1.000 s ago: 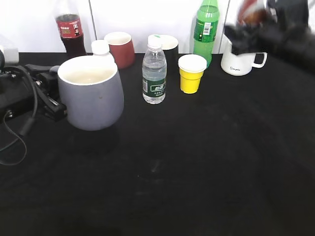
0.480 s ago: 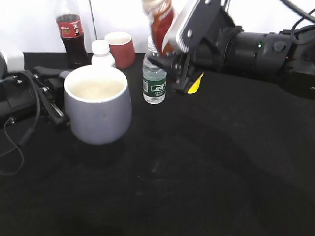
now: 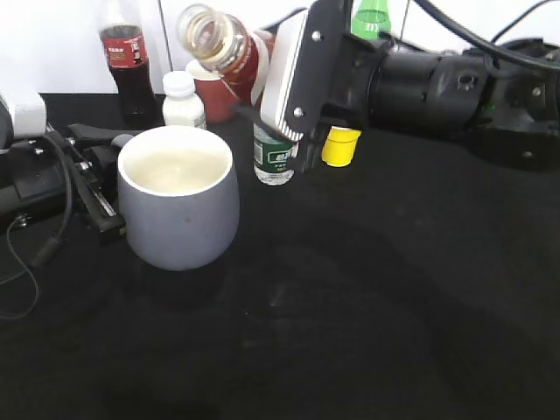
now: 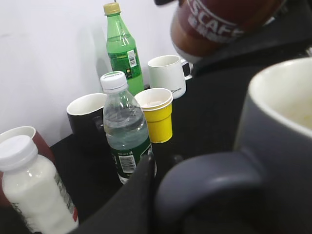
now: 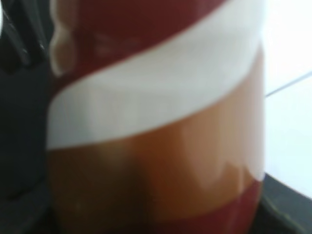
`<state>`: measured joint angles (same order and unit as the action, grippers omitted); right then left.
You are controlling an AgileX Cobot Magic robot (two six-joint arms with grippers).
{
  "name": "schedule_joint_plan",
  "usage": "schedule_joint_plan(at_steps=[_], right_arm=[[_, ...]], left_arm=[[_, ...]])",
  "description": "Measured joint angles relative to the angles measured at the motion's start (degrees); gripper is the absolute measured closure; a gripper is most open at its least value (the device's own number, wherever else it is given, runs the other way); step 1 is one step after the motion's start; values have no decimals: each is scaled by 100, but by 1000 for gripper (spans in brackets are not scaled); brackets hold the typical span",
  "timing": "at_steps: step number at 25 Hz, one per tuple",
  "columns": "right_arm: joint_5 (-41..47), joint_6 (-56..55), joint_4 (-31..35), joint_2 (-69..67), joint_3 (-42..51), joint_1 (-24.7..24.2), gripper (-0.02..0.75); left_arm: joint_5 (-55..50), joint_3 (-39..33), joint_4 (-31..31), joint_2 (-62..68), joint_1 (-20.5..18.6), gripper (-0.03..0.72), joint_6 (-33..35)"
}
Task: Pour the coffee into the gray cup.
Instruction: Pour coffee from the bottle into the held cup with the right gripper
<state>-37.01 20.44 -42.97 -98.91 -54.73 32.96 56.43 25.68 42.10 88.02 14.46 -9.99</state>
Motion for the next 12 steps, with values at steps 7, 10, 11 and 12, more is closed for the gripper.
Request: schedule_joint_plan(at_steps=[7, 10, 11, 12], right_arm=[[-36, 1854, 441, 0, -11, 0, 225], [-180, 2130, 508, 0, -11, 0, 225], [-296, 2279, 581, 0, -11, 0, 225], [-437, 2429, 678, 0, -11, 0, 225]], left_arm=[[293, 0, 399, 0, 0, 629, -130], [317, 0, 517, 0, 0, 629, -130], [317, 0, 517, 0, 0, 629, -134], [317, 0, 519, 0, 0, 629, -134]])
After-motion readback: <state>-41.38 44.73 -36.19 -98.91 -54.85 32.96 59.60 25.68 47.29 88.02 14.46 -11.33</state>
